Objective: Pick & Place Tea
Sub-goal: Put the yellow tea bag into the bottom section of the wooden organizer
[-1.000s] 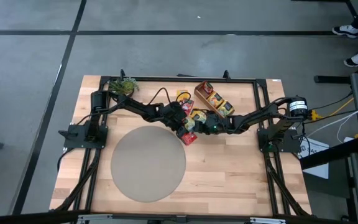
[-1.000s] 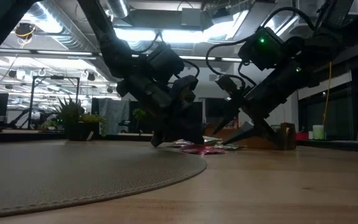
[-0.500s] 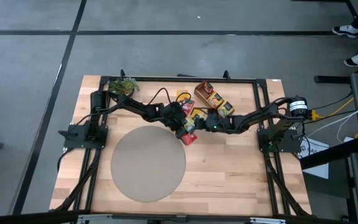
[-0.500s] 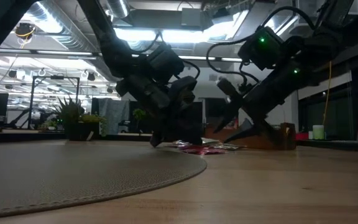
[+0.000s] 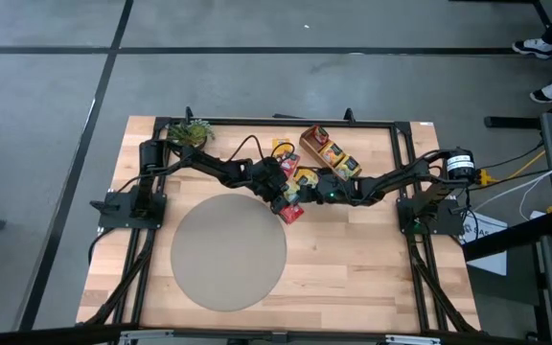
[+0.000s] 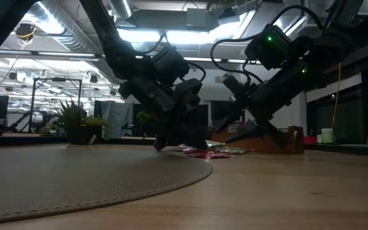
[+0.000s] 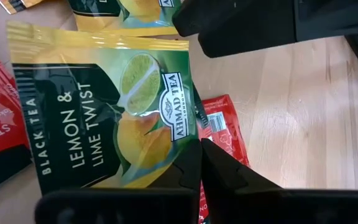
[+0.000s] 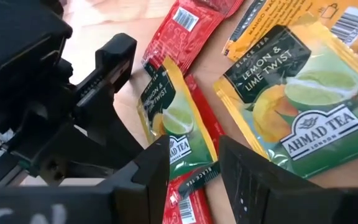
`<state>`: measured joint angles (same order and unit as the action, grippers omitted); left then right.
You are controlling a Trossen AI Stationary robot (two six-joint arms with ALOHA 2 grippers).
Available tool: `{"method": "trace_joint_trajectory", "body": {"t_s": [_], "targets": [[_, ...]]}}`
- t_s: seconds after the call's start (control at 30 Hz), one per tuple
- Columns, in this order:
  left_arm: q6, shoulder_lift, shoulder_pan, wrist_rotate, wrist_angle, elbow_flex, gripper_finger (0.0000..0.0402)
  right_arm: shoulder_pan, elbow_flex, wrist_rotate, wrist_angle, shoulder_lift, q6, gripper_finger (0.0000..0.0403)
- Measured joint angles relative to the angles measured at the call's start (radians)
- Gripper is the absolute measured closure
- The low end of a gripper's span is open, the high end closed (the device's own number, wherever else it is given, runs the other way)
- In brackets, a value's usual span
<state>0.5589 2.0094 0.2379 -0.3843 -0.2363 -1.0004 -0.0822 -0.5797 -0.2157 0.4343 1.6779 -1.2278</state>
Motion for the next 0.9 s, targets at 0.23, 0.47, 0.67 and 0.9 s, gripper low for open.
{"method": "trace_joint_trajectory", "body": {"t_s": [0.23, 0.47, 0.67, 0.9], "targets": [[0.002, 0.001, 0.0, 0.001, 0.0, 0.0, 0.0397, 0.0, -0.001, 0.02, -0.007, 0.024, -0.025, 0.0265], [0.003, 0.001, 0.0, 0.002, 0.001, 0.001, 0.0398, -0.001, -0.001, 0.039, 0.107, 0.072, -0.01, 0.0265], [0.004, 0.002, 0.0, 0.001, 0.001, 0.001, 0.04, -0.006, -0.001, 0.052, 0.129, 0.071, -0.007, 0.0268], [0.003, 0.002, 0.0, 0.001, 0.001, 0.001, 0.0397, -0.006, -0.001, 0.061, 0.125, 0.071, -0.009, 0.0331]]}}
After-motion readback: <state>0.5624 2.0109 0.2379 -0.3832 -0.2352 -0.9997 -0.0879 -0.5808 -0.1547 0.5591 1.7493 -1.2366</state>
